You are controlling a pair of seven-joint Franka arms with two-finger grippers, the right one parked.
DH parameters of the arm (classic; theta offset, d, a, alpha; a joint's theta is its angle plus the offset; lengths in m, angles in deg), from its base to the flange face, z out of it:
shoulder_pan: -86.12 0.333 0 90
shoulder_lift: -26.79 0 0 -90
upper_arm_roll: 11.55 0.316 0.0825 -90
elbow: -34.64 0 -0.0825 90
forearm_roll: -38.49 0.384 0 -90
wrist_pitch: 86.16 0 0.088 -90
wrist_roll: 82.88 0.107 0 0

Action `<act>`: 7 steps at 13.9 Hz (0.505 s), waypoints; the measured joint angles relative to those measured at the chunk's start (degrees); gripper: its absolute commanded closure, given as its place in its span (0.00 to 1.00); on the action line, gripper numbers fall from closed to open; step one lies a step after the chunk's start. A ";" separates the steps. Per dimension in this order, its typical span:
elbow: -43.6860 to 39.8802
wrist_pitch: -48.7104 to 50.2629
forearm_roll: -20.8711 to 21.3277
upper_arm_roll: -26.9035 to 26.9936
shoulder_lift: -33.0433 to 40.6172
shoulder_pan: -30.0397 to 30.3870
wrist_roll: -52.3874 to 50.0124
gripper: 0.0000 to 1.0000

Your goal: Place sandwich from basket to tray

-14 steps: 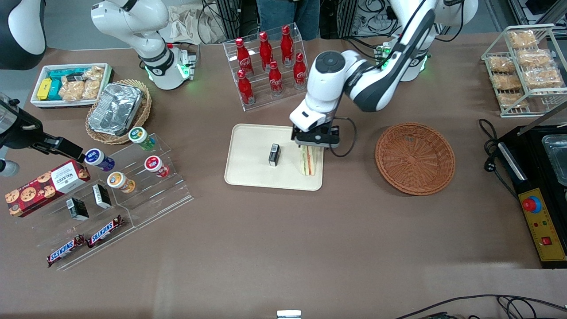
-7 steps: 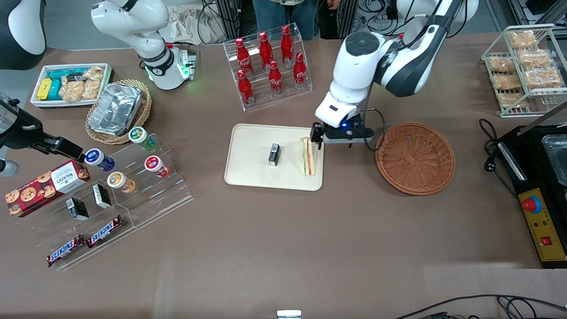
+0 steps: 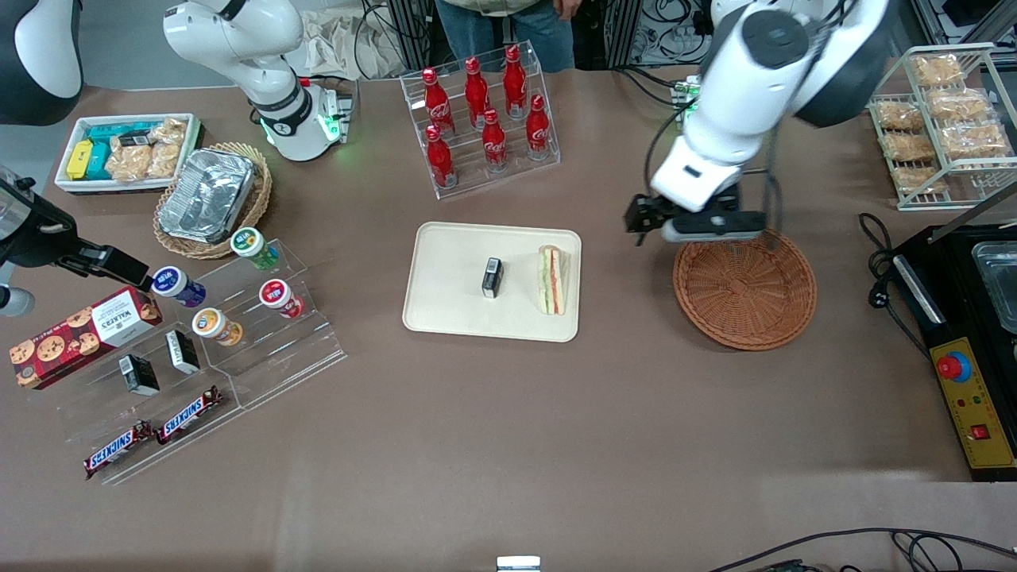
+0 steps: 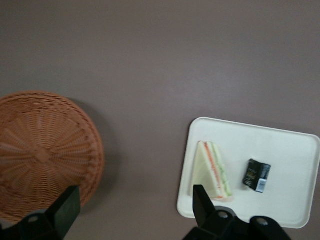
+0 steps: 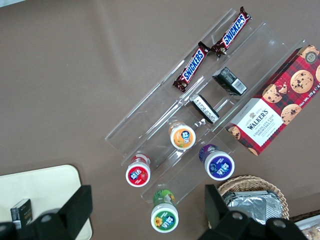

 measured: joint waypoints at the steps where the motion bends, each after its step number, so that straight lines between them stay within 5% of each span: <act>1: -0.09 2.75 -1.17 2.62 1.71 0.06 3.54 0.00; 7: -0.08 16.18 -2.70 17.31 12.79 0.43 21.68 0.00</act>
